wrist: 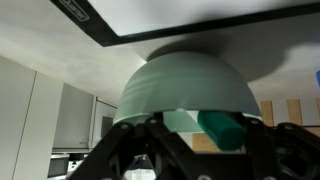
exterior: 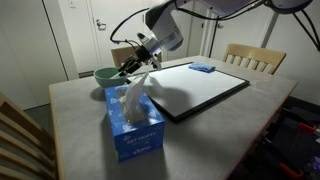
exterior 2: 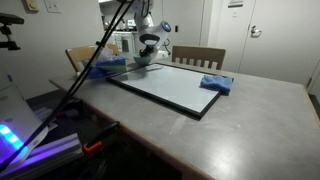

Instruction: Get the marker from the mint-green bowl and use it to draw on the whiteboard

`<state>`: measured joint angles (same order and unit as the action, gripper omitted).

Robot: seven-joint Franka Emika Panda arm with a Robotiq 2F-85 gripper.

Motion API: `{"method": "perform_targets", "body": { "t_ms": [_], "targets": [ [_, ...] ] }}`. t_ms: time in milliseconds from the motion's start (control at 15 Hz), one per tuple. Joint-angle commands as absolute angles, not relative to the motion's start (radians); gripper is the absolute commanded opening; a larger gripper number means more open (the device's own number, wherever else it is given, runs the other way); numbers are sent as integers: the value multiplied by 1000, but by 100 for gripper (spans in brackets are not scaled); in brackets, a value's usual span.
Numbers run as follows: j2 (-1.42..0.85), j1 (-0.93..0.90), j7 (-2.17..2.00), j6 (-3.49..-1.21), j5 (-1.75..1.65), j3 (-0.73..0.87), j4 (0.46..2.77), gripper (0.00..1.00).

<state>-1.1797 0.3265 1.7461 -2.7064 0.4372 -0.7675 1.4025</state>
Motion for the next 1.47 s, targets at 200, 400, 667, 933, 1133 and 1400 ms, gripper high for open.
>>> {"method": "perform_targets", "body": {
  "t_ms": [200, 400, 667, 933, 1133, 1400],
  "targets": [
    [-1209, 333, 1744, -2687, 423, -774, 1377, 19],
    [-1207, 332, 1745, -2688, 423, -775, 1379, 2],
    [-1197, 326, 1739, -2683, 418, -770, 1379, 5],
    [-1158, 298, 1707, -2673, 395, -739, 1378, 5],
    [-1120, 263, 1643, -2655, 345, -701, 1370, 5],
    [-1032, 185, 1493, -2591, 266, -596, 1357, 5]
  ]
}}
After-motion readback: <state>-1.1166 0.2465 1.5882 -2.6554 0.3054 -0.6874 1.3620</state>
